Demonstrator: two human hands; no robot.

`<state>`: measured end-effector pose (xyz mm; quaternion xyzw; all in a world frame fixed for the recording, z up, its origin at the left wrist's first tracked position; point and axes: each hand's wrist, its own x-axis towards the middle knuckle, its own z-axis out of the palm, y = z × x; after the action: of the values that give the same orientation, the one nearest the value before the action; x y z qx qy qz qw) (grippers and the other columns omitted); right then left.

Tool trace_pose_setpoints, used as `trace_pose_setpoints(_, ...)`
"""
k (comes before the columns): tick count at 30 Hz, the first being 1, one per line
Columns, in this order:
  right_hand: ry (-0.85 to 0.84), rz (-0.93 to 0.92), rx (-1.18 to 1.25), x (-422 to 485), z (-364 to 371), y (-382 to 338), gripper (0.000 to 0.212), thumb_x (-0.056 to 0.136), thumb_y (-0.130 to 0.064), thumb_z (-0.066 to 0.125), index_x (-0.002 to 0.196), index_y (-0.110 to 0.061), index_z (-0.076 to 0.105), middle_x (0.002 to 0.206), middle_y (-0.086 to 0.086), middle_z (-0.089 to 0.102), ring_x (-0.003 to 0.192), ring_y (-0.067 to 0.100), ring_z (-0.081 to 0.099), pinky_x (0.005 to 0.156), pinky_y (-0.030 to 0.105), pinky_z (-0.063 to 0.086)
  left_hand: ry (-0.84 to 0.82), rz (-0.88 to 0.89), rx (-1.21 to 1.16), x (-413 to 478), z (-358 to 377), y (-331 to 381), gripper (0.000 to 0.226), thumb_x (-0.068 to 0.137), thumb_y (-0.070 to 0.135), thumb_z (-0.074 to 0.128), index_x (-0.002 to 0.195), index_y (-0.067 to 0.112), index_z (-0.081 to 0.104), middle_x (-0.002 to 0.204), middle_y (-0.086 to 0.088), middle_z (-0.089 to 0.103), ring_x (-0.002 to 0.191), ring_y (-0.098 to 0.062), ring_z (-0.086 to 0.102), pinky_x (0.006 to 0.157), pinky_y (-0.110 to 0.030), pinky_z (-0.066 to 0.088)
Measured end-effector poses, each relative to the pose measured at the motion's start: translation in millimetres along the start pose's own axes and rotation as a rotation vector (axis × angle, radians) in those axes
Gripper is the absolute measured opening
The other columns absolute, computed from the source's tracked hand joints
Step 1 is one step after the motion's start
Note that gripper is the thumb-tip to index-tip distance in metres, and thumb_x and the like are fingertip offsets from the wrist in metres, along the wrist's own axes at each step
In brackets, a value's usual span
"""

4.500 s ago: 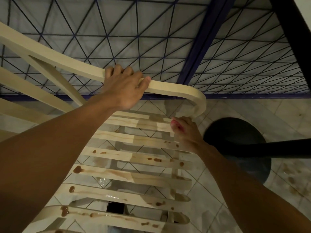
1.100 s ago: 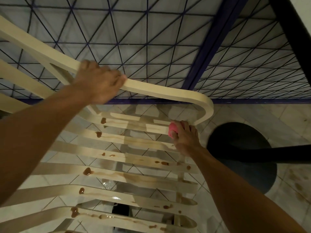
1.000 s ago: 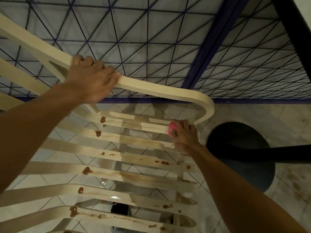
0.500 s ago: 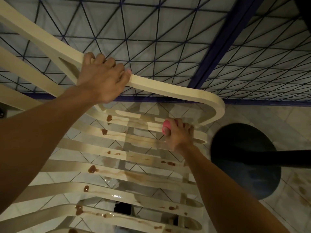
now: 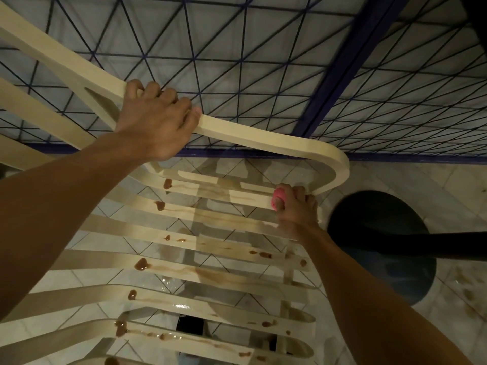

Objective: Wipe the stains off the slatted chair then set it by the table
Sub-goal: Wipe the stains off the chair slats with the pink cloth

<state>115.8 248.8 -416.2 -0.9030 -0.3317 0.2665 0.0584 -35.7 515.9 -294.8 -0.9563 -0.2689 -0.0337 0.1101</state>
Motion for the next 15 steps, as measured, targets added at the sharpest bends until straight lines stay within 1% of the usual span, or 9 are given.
trace_pose_setpoints(4, -0.015, 0.001, -0.091, 4.8, 11.3, -22.1, 0.045, 0.102, -0.033, 0.040, 0.145, -0.027, 0.031, 0.142, 0.014, 0.034, 0.127, 0.039, 0.035, 0.113, 0.048, 0.025, -0.003, 0.000, 0.011, 0.1, -0.1, -0.5, 0.067, 0.097, 0.049, 0.006, 0.103, 0.010, 0.061, 0.102, -0.014, 0.062, 0.097, -0.036, 0.050, 0.096, -0.051, 0.028)
trace_pose_setpoints(8, -0.091, -0.020, -0.085, 10.0, 17.0, -47.1, 0.046, 0.103, -0.034, 0.037, 0.148, -0.026, 0.028, 0.147, 0.015, 0.030, 0.133, 0.044, 0.030, 0.117, 0.050, 0.020, -0.011, 0.010, 0.029, 0.1, -1.8, 1.2, 0.068, 0.097, 0.048, 0.005, 0.105, 0.010, 0.061, 0.103, -0.014, 0.062, 0.098, -0.037, 0.050, 0.096, -0.051, 0.028)
trace_pose_setpoints(11, -0.080, -0.047, -0.075, 11.2, 21.6, -60.1, 0.046, 0.101, -0.031, 0.042, 0.145, -0.024, 0.030, 0.143, 0.015, 0.033, 0.129, 0.043, 0.034, 0.115, 0.050, 0.023, -0.002, 0.016, 0.028, -0.7, -2.0, 0.1, 0.066, 0.099, 0.047, 0.007, 0.105, 0.009, 0.061, 0.102, -0.016, 0.063, 0.096, -0.038, 0.051, 0.095, -0.051, 0.028)
trace_pose_setpoints(15, -0.045, -0.086, -0.074, 8.9, 21.7, -57.2, 0.043, 0.104, -0.038, 0.037, 0.145, -0.026, 0.033, 0.142, 0.014, 0.037, 0.128, 0.041, 0.037, 0.114, 0.050, 0.024, -0.005, 0.024, 0.028, -1.1, -1.8, 0.0, 0.064, 0.100, 0.046, 0.010, 0.105, 0.009, 0.061, 0.101, -0.016, 0.063, 0.096, -0.038, 0.051, 0.095, -0.052, 0.029)
